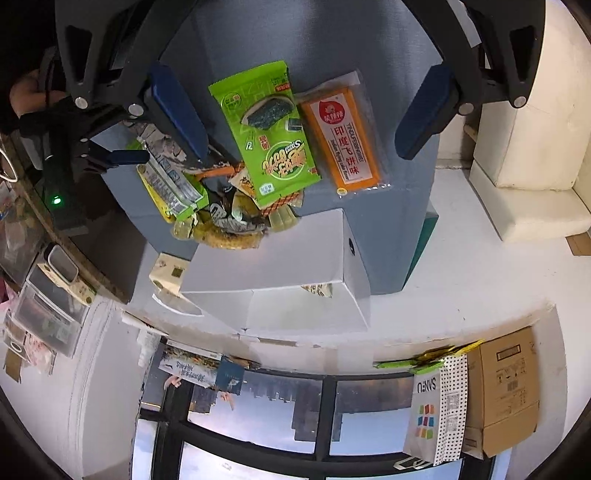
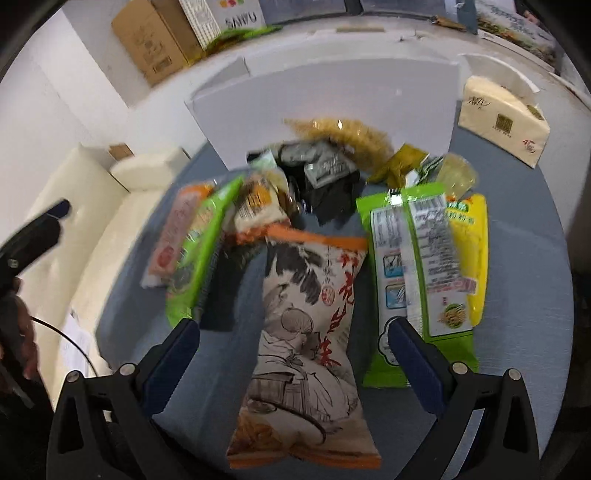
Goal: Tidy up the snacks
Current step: 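Grasp the cartoon-printed chip bag with the right tool while the left grasps the green seaweed bag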
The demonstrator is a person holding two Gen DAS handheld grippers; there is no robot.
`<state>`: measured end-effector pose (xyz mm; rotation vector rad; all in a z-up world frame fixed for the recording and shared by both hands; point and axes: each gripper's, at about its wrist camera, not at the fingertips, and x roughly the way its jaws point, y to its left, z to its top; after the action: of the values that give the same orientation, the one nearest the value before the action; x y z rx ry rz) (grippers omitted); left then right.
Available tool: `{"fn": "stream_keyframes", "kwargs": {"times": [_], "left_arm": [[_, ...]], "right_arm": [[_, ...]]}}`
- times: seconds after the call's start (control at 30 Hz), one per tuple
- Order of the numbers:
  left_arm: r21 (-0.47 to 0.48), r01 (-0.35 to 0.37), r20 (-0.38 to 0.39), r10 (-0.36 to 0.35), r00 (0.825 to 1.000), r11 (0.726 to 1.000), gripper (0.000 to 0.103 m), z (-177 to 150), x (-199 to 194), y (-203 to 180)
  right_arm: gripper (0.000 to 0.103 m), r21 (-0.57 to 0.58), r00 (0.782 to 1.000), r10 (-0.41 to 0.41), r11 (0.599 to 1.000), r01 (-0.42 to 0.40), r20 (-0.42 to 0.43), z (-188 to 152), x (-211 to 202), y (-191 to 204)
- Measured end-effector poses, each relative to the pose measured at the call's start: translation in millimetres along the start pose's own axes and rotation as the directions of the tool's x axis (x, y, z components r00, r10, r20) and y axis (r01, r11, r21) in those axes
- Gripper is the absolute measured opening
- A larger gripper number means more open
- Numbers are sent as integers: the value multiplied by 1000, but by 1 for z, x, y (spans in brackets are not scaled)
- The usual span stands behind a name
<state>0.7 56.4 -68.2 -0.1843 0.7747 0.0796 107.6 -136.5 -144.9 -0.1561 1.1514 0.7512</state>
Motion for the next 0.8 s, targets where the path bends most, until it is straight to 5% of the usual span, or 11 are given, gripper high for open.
{"fn": "stream_keyframes", "kwargs": {"times": [0.07, 0.1, 0.13, 0.6, 0.8], "left_arm": [[-16, 20, -15, -20, 1000, 1000, 103, -3, 5, 2], [-27, 36, -26, -37, 999, 999, 103, -5, 9, 3], [-33, 45, -32, -46, 998, 998, 103, -6, 12, 4], [-115, 82, -213, -106, 971, 990, 103, -20, 82, -6], [-111, 87, -241, -112, 964, 990, 103, -11, 114, -14]], "right_arm": [[80, -20, 1000, 23, 1000, -23, 4, -2, 6, 3], [46, -18, 1000, 23, 1000, -23, -9, -2, 11, 2], [35, -20, 1000, -18, 1000, 18, -4, -3, 12, 2], [33, -16, 984, 33, 999, -31, 174, -15, -66, -16], [33, 1, 981, 46, 999, -47, 187, -17, -70, -21]]}}
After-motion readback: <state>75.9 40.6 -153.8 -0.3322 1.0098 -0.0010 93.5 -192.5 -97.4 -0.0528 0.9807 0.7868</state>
